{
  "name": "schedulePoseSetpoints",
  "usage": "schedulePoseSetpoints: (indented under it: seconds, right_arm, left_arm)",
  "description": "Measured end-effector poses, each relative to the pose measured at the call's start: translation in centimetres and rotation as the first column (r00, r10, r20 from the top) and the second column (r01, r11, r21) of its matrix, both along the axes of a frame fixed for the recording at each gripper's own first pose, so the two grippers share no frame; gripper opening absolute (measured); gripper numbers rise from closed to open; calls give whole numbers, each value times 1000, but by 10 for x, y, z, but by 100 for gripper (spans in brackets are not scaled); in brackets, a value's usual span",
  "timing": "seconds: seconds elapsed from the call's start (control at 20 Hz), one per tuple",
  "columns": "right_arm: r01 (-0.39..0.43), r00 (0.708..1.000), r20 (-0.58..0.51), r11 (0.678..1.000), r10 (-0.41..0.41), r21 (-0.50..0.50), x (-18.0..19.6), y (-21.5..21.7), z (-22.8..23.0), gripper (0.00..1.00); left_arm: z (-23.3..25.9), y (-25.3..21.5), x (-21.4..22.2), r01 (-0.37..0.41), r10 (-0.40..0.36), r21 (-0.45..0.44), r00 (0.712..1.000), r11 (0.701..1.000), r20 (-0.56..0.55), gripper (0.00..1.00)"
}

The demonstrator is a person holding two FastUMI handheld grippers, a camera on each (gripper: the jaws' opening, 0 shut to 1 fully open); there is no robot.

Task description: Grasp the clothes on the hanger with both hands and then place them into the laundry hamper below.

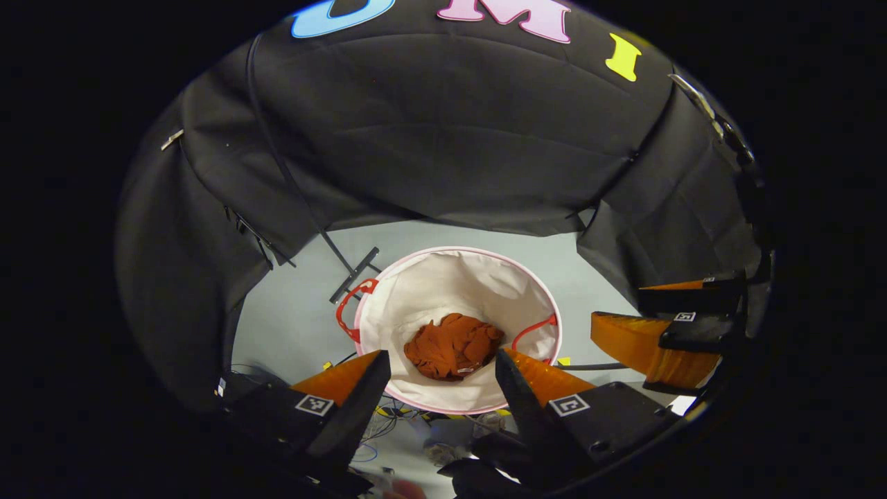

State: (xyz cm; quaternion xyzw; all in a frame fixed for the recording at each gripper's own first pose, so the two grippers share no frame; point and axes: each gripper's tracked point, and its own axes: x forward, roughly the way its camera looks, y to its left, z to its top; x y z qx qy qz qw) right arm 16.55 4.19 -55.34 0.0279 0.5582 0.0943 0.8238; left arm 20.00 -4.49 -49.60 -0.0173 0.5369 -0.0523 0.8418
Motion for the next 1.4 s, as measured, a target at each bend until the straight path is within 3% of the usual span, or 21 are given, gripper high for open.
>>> schedulePoseSetpoints:
  seconds: [0.3, 0.6, 0.8, 1.05, 1.4]
  right_arm:
    - [74, 981, 173, 995, -84, 64, 1, 12, 62, 99]
    - [124, 925, 352, 989, -144, 80, -14, 17, 153, 99]
    - [127, 857, 492, 988, -152, 85, -27, 27, 231, 99]
    - [129, 750, 644, 988, -152, 83, -45, 37, 327, 99]
    - [154, 570, 804, 983, -171, 100, -68, 34, 448, 99]
  left_arm:
    - [53, 13, -4, -9, 10, -3, 987, 1000, 158, 96]
    - [148, 39, -16, -79, 72, 4, 930, 997, 362, 96]
    - [230, 48, -23, -85, 84, -22, 858, 996, 506, 96]
    - [317, 71, -50, -84, 61, 5, 759, 996, 648, 96]
    - [425, 92, -85, -89, 89, -44, 611, 995, 787, 96]
